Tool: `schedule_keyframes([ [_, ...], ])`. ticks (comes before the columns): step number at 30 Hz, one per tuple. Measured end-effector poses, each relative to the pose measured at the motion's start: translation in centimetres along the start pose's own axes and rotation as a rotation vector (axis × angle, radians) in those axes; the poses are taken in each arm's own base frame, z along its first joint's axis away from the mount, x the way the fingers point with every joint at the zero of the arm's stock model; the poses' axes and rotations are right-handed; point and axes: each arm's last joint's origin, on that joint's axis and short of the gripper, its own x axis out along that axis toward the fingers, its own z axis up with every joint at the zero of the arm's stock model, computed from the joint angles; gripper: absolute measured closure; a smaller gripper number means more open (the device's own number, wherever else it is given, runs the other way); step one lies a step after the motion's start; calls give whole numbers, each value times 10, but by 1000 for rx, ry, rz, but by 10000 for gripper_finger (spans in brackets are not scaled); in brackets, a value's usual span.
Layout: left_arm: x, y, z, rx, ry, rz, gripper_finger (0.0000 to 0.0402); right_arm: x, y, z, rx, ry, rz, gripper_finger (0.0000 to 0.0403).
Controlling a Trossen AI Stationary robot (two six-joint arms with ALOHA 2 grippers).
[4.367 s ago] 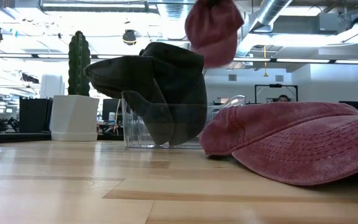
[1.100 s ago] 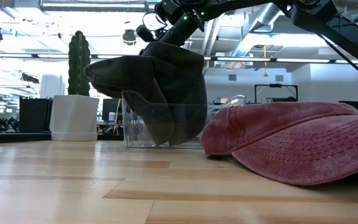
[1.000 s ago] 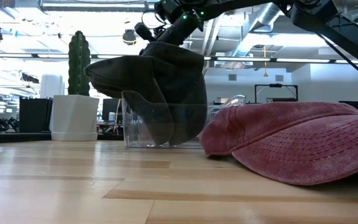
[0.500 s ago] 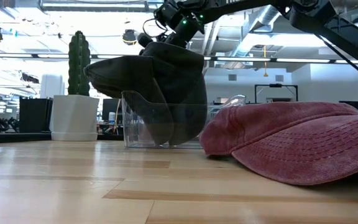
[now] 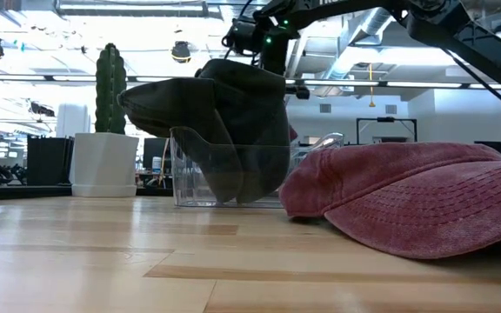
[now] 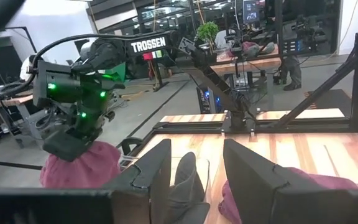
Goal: Pick & Place hat
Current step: Put the top red cap into the top transparent bin
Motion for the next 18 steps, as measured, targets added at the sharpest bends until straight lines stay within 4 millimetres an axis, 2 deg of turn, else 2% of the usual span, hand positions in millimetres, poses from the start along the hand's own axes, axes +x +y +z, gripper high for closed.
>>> schedule_keyframes([
  [6, 0, 0, 0, 16, 0, 0, 257, -5, 4, -5, 39, -41, -35, 403],
  [18, 0, 0, 0, 38, 0, 0, 257, -9, 36, 7, 148, -25, 388, 403],
])
